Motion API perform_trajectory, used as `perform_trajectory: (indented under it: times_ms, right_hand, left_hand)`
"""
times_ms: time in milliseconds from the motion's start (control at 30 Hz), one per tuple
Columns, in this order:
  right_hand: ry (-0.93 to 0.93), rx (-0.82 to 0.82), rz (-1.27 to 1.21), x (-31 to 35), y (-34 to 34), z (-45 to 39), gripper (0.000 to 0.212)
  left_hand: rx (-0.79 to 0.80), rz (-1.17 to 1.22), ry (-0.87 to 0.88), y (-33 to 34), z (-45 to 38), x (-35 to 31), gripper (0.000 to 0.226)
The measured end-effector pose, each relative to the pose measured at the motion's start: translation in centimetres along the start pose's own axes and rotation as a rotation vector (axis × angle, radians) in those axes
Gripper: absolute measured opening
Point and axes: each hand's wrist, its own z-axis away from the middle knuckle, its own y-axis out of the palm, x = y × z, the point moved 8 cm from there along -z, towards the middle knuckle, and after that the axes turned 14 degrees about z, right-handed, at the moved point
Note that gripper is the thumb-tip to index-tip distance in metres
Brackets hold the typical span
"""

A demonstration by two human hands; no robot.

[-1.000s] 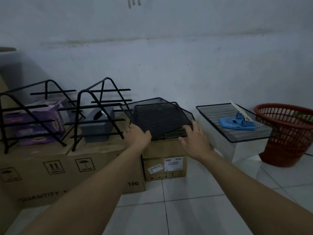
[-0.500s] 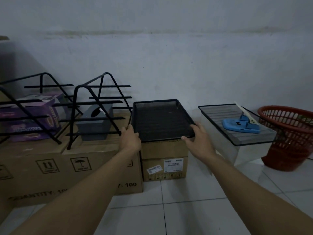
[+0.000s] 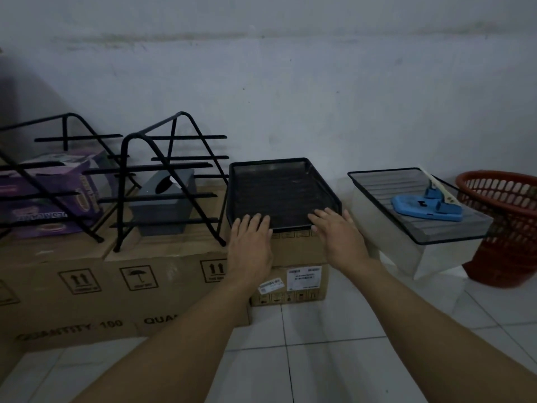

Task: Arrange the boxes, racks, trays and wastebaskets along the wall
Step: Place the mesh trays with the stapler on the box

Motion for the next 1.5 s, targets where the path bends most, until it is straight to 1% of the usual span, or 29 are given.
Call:
perform_trajectory:
  times_ms: [67, 233, 300, 367, 433, 500, 567, 600, 633, 667, 733, 800, 900, 967, 1100, 1133, 1200, 1300, 1367, 1433, 1500]
  right_hand:
    - [0.013, 0.060, -0.023, -0.1, 0.5, -0.9, 0.041]
    - [0.032, 0.145, -0.107, 0.0, 1.7, -1.4, 0.043]
    - [0.038, 0.168, -0.108, 0.0, 1.4, -1.5, 0.044]
    - [0.027, 0.199, -0.065, 0.4, 1.1, -1.3, 0.046]
    - [0.028, 0.159, -0.048, 0.7, 0.1, -0.7, 0.049]
    - [0.108, 0.026, -0.096, 0.1, -2.2, 0.4, 0.047]
    - [0.237, -0.144, -0.090, -1.9, -5.2, 1.7, 0.037]
    - [0.259, -0.206, -0.036, -2.9, -6.4, 2.4, 0.031]
    - [0.248, -0.232, 0.024, -4.2, -7.4, 3.1, 0.026]
    - [0.232, -0.228, 0.056, -5.2, -7.7, 3.7, 0.023]
    - [0.281, -0.174, 0.058, -8.6, -7.8, 5.2, 0.020]
    - [0.375, -0.120, 0.073, -12.8, -7.4, 7.3, 0.018]
    - [0.553, -0.059, 0.051, -18.6, -6.3, 9.7, 0.024]
    - [0.667, -0.037, 0.025, -21.8, -5.6, 10.6, 0.028]
    - [0.716, -0.001, 0.028, -25.7, -4.2, 10.6, 0.036]
    - [0.718, -0.002, 0.022, -26.4, -3.9, 10.4, 0.038]
    - [0.703, 0.003, -0.007, -27.5, -3.0, 10.1, 0.040]
    - [0.685, 0.081, -0.108, -29.3, -0.9, 10.4, 0.043]
    - [0.641, 0.074, -0.157, -29.9, -0.2, 11.0, 0.043]
    - [0.589, 0.015, -0.202, -30.4, -0.3, 11.1, 0.042]
    - [0.578, -0.020, -0.232, -31.1, -0.7, 11.0, 0.042]
  left_hand:
    - [0.013, 0.015, -0.021, 0.3, -1.1, 0.5, 0.046]
    - [0.022, -0.027, 0.022, 1.1, -2.0, 1.2, 0.046]
    - [0.028, -0.022, 0.028, 1.1, -2.0, 1.2, 0.047]
    - [-0.011, 0.025, 0.021, 0.4, -1.8, 0.7, 0.047]
    - [-0.080, 0.092, 0.000, -0.6, -1.7, -0.4, 0.047]
    - [-0.133, 0.167, 0.006, -1.4, -1.5, -2.5, 0.044]
    - [-0.140, 0.229, 0.033, -1.4, -1.7, -4.9, 0.039]
    - [-0.123, 0.264, 0.042, -1.2, -1.7, -6.2, 0.036]
    - [-0.112, 0.298, 0.059, -0.9, -1.7, -7.7, 0.034]
    - [-0.110, 0.313, 0.087, -0.6, -1.8, -8.8, 0.032]
    - [-0.107, 0.318, 0.154, 0.0, -1.9, -11.2, 0.029]
    - [-0.081, 0.330, 0.180, 1.0, -1.9, -13.5, 0.028]
    - [-0.022, 0.378, 0.189, 3.0, -1.7, -16.6, 0.026]
    - [0.051, 0.464, 0.134, 4.9, -1.9, -18.3, 0.023]
    - [0.164, 0.598, 0.003, 9.0, -2.6, -22.3, 0.022]
    - [0.187, 0.643, -0.050, 10.0, -2.9, -23.4, 0.024]
    - [0.257, 0.739, -0.191, 12.8, -3.6, -25.3, 0.036]
    - [0.320, 0.902, -0.443, 17.0, -4.2, -26.5, 0.052]
    - [0.304, 1.001, -0.558, 18.6, -4.1, -26.8, 0.050]
    - [0.225, 1.083, -0.613, 19.1, -4.4, -26.9, 0.036]
    - [0.107, 1.161, -0.677, 19.2, -4.8, -26.6, 0.022]
